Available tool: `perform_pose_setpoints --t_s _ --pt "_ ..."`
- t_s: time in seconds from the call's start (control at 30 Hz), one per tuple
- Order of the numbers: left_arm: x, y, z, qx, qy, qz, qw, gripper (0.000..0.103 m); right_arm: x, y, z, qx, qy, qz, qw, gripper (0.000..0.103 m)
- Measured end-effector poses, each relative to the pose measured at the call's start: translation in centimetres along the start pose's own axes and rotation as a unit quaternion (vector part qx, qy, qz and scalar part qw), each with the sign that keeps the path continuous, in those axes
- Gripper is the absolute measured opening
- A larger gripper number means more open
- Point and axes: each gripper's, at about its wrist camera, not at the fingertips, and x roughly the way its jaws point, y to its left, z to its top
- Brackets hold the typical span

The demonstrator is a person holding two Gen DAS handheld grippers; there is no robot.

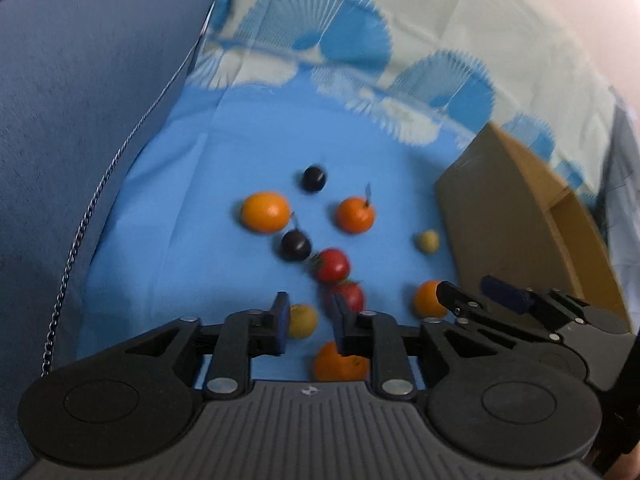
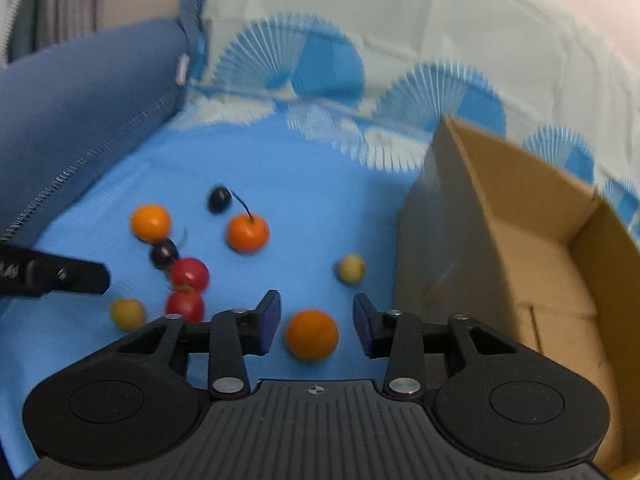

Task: Organize fruits
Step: 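Move both tools over the scattered fruit beside the box, then close the right tool on the mandarin orange while the left tool approaches the yellow-green fruit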

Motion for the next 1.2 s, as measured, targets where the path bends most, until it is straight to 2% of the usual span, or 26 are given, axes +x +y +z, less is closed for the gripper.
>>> perform_pose_setpoints --t_s 0.03,0.1,0.17,0.23,0.3,0.37,0.53,0.67,0.8,0.83,0.9,0.93,1.03,1.2 --pt "0.4 0.1 0.0 -0.001 0.005 0.003 1.0 0.031 0.7 0.0 0.0 -0.001 0.012 -0.002 1.0 0.063" --pt "0.8 0.1 0.1 -0.003 0.012 0.007 0.9999 0.034 1.9 0.3 -0.1 -0.002 0.033 0.005 0.999 0.064" --pt "1.4 0.1 0.2 -0.005 0.025 0.008 0.9997 0.041 2.5 0.4 -0.2 0.0 0.037 0.004 0.999 0.064" --pt "1.9 0.1 0.2 -0.005 0.041 0.012 0.9991 0.042 3.2 0.6 -0.4 -0.006 0.046 -0.001 0.999 0.063" --pt "2.3 0.0 0.2 -0.001 0.053 0.017 0.9984 0.042 4.0 0.8 -0.8 -0.005 0.064 -0.003 0.998 0.058" --pt "2.5 -0.1 0.1 0.001 0.058 0.015 0.9982 0.042 4.7 0.6 -1.2 0.011 0.08 -0.005 0.997 0.037" --pt "3.2 -0.7 0.2 0.01 0.063 0.02 0.9978 0.042 3.6 0.0 -1.2 0.013 0.066 0.018 0.998 0.037" --pt "3.8 -1.5 0.1 0.025 0.062 0.03 0.9973 0.042 1.3 0.0 -1.2 0.01 0.046 0.053 0.998 0.037" --pt "3.9 -2.0 -0.1 0.036 0.058 0.04 0.9969 0.042 -0.2 -0.2 -1.5 0.005 0.054 0.087 0.995 0.037" --pt "3.9 -2.0 -0.1 0.039 0.056 0.042 0.9968 0.039 -0.5 -0.2 -1.7 0.009 0.057 0.093 0.994 0.037" --pt "3.9 -2.2 -0.1 0.044 0.055 0.049 0.9963 0.027 -1.2 -0.1 -2.1 0.006 0.059 0.098 0.993 0.037" --pt "3.9 -2.2 -0.1 0.044 0.056 0.05 0.9962 0.027 -1.4 -0.1 -2.2 0.004 0.06 0.099 0.993 0.037" --pt "3.1 -1.8 -0.1 0.03 0.038 0.054 0.9974 0.027 -2.0 -0.3 -2.8 -0.002 0.068 0.11 0.992 0.038" --pt "1.9 0.5 0.1 -0.034 0.036 0.027 0.9984 0.027 -2.5 -0.8 -3.6 0.006 0.083 0.126 0.989 0.038"
